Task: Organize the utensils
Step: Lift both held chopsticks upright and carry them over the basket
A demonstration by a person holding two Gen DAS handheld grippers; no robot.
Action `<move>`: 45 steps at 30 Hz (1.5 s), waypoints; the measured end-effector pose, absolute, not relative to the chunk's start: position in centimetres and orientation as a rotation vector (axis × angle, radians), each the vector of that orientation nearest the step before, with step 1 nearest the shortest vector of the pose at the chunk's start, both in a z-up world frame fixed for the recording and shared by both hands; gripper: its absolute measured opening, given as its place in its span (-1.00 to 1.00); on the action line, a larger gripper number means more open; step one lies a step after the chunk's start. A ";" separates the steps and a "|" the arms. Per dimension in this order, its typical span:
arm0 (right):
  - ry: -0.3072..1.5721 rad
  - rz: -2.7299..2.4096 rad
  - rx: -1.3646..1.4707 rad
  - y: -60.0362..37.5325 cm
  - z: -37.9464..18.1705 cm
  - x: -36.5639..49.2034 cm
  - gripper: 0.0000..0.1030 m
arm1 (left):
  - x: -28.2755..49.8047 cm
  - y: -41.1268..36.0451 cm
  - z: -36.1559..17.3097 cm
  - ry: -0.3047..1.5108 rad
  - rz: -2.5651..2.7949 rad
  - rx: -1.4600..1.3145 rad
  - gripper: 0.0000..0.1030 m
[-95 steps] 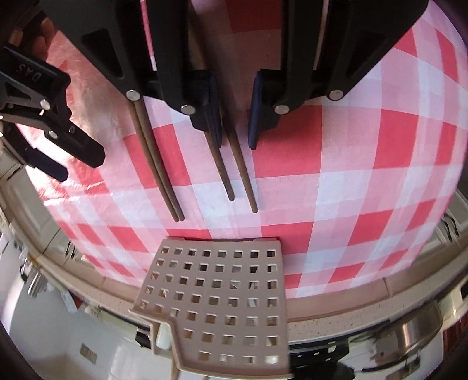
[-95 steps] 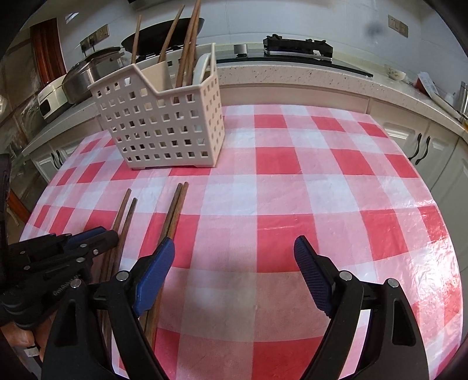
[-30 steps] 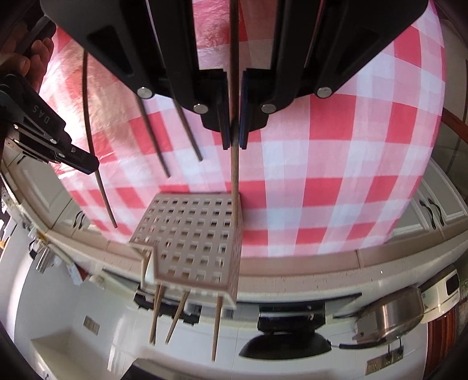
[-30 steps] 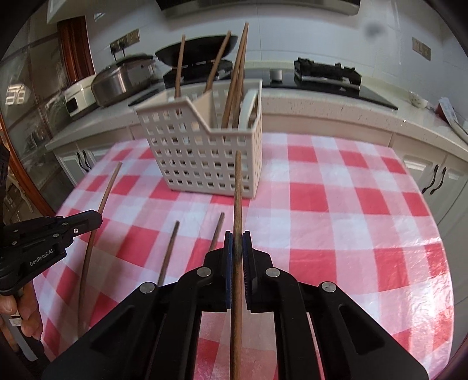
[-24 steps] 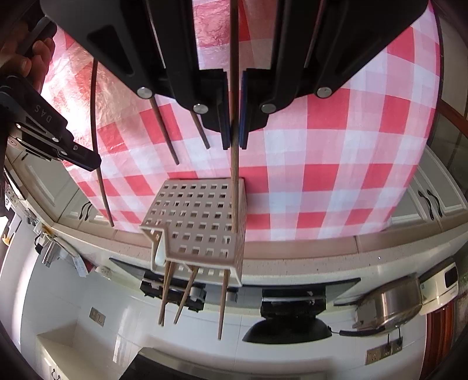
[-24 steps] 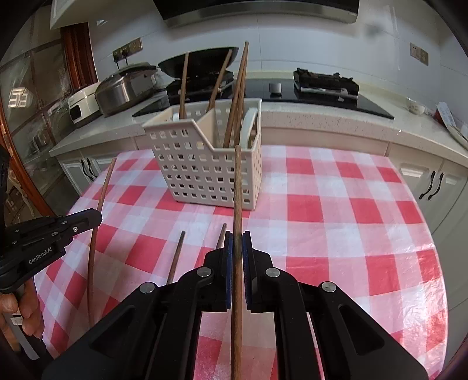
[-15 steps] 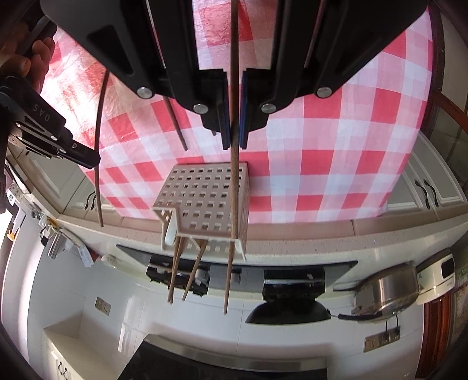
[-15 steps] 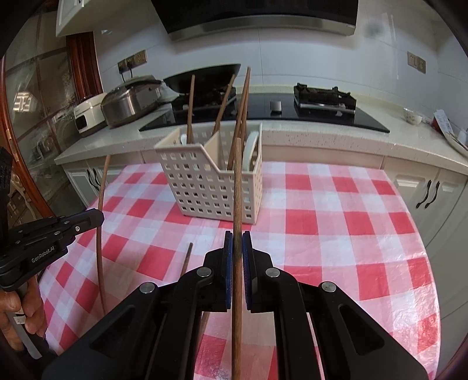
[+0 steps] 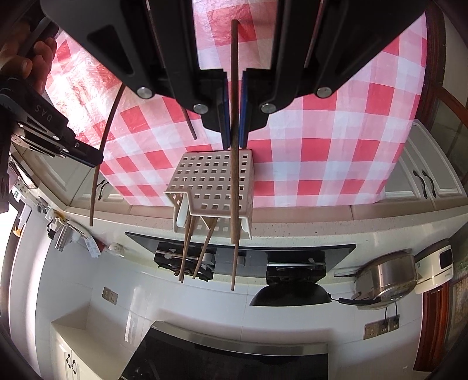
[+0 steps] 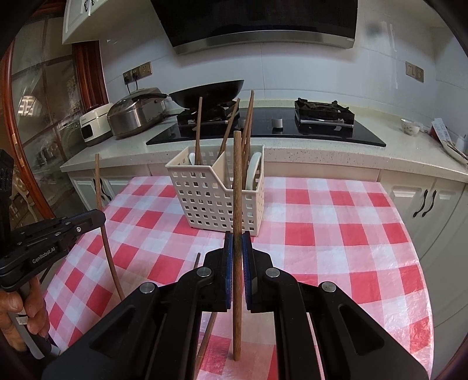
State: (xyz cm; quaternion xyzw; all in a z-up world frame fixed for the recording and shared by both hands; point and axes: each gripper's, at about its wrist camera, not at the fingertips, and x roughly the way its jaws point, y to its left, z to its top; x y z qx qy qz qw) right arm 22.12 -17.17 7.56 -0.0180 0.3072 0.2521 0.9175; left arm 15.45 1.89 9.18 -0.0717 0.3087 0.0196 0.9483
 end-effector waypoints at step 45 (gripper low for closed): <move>0.480 0.540 -0.029 -14.8 21.2 33.4 -0.83 | 27.4 2.0 27.4 0.355 0.041 -0.028 -0.89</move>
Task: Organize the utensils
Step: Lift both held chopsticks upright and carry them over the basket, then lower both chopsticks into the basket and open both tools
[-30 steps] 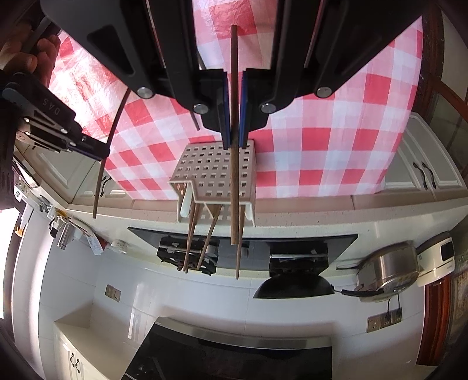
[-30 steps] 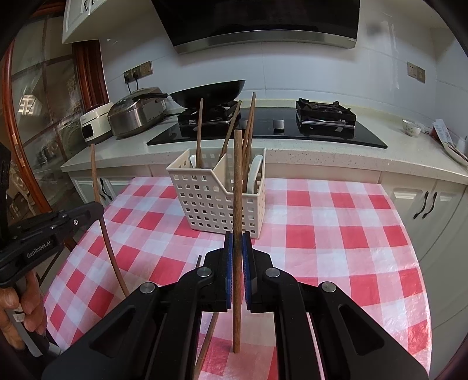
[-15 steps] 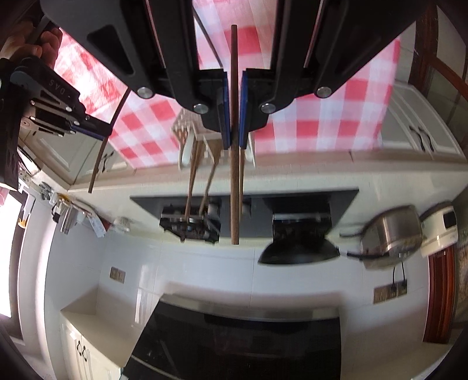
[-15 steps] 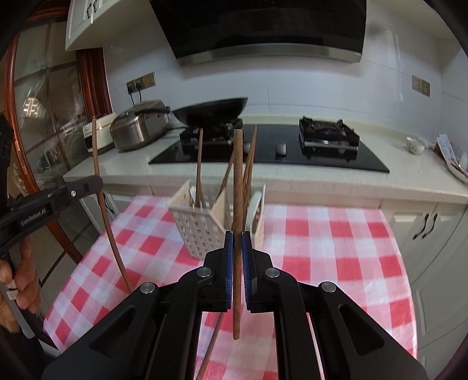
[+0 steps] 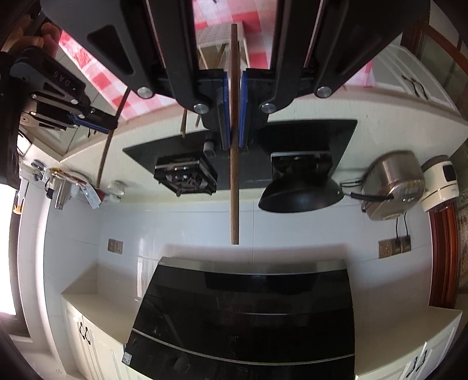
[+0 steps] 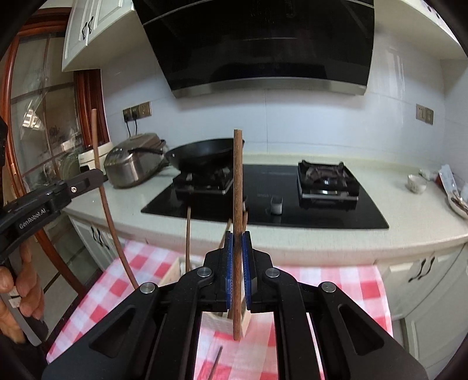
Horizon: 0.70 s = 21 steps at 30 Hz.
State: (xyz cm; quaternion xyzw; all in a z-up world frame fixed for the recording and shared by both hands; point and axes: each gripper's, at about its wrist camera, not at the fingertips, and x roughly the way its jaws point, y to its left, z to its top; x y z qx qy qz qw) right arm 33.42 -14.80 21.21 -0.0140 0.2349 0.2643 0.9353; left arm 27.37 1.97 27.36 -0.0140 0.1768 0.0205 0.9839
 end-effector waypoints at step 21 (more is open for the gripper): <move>0.621 0.539 -0.008 -11.1 14.6 40.3 -0.83 | 35.6 2.9 17.8 0.500 -0.003 -0.126 -0.89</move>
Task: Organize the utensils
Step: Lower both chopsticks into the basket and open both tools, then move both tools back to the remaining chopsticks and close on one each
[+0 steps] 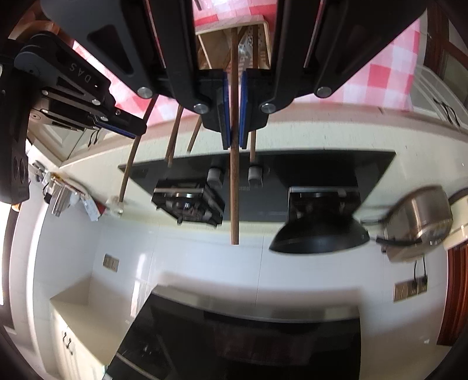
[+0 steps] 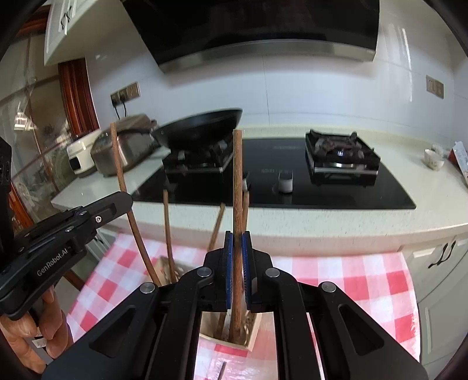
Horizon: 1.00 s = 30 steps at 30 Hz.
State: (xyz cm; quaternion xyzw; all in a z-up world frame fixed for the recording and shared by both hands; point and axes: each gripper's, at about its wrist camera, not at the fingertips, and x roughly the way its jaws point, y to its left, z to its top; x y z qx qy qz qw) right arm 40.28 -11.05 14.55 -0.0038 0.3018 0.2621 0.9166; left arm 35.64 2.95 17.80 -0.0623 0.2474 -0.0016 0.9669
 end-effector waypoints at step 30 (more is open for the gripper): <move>0.654 0.382 0.010 -18.3 6.9 34.6 0.39 | 28.5 5.2 13.0 0.553 0.055 -0.265 -0.21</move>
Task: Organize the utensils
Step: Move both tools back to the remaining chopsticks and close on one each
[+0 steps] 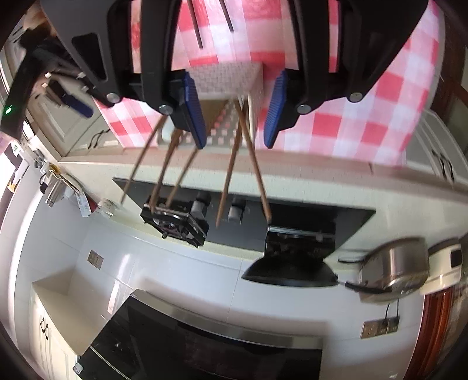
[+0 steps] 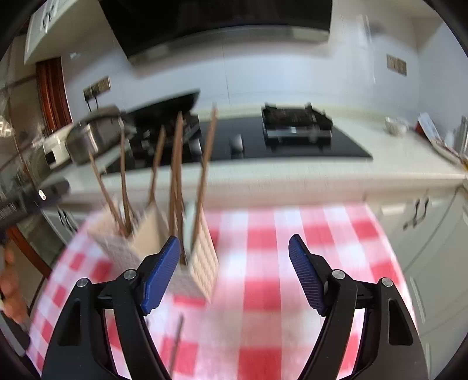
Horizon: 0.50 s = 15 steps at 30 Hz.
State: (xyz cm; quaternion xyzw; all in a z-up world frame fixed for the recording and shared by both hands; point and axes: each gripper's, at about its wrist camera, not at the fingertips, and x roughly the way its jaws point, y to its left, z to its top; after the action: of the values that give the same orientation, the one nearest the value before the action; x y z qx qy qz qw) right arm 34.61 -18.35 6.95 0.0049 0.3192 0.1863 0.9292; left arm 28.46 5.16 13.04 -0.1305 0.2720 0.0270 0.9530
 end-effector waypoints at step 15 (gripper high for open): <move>0.804 0.400 -0.032 -18.2 -2.1 28.9 0.40 | 23.8 -1.1 -1.7 0.894 0.079 -0.220 -0.24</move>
State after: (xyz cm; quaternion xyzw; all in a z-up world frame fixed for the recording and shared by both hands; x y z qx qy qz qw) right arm 28.87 -18.21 -2.15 -0.0154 0.3888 0.1934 0.9007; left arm 23.85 -1.11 -1.68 -0.1061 0.4312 0.0383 0.8952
